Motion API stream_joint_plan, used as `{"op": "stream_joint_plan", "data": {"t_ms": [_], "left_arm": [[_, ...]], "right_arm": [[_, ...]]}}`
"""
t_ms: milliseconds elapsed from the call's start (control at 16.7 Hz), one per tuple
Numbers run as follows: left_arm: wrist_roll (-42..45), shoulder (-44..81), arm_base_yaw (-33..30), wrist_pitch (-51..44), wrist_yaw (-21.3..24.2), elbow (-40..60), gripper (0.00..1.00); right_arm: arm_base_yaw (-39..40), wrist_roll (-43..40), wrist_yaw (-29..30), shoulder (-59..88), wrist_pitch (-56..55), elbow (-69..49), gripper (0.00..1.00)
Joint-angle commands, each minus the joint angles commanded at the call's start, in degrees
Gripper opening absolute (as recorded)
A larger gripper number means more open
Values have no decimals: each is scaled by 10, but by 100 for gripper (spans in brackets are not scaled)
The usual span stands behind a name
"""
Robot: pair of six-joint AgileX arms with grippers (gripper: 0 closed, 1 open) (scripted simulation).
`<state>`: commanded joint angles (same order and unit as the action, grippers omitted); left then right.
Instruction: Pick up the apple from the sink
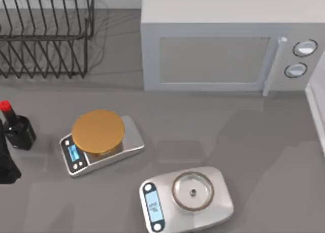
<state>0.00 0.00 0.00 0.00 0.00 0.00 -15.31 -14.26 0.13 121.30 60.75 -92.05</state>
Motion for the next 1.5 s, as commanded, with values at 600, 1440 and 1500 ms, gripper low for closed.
{"op": "stream_joint_plan", "data": {"t_ms": [600,1440,1500], "left_arm": [[0,0,0,0,0,0,100],[0,0,0,0,0,0,100],[0,0,0,0,0,0,100]], "right_arm": [[2,1,1,72,-119,47,100],[1,3,2,169,-277,108,77],[1,3,2,169,-277,108,70]]}}
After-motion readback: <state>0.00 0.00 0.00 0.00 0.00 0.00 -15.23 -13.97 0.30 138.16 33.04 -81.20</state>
